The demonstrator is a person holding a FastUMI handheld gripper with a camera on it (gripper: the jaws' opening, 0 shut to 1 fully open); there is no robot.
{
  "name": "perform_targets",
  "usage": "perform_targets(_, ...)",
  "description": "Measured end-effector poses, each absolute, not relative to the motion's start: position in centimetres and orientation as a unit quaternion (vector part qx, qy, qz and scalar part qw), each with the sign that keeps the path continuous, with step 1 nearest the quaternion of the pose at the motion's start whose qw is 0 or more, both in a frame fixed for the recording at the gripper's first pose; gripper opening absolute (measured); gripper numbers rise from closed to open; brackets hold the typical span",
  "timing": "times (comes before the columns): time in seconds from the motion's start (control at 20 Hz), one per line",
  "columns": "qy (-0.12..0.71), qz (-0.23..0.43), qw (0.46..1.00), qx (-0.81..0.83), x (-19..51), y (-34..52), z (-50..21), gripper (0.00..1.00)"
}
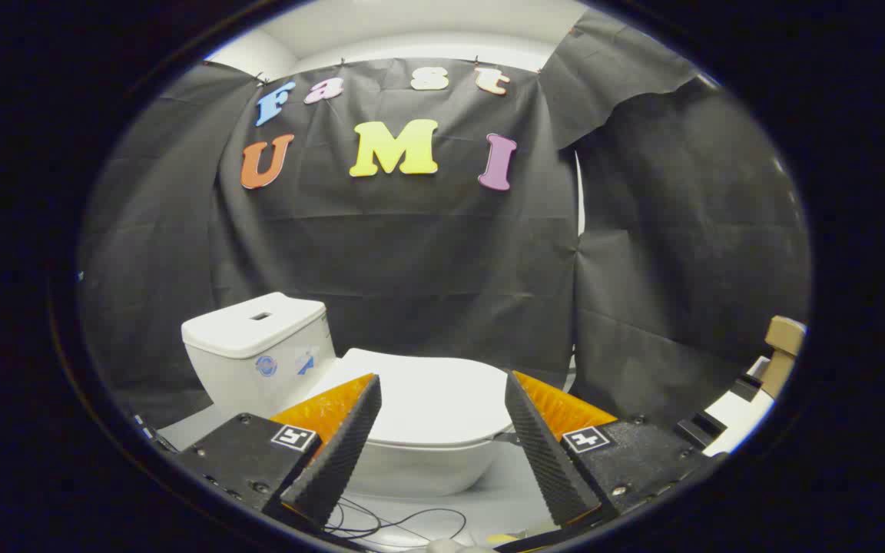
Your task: Open the toilet lid.
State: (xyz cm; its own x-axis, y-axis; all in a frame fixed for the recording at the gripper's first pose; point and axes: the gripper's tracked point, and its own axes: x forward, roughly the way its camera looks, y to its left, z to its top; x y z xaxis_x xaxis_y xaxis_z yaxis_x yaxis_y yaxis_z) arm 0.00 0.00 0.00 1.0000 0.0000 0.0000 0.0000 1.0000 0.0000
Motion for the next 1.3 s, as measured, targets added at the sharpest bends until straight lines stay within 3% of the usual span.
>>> perform_targets(0.8, -0.008, 0.007, 1.0, -0.007, -0.1, 0.5, 0.6, 1.0)
perform_targets(1.3, 0.012, 0.002, 1.0, 0.014, 3.6, -3.3, 0.0, 1.0)
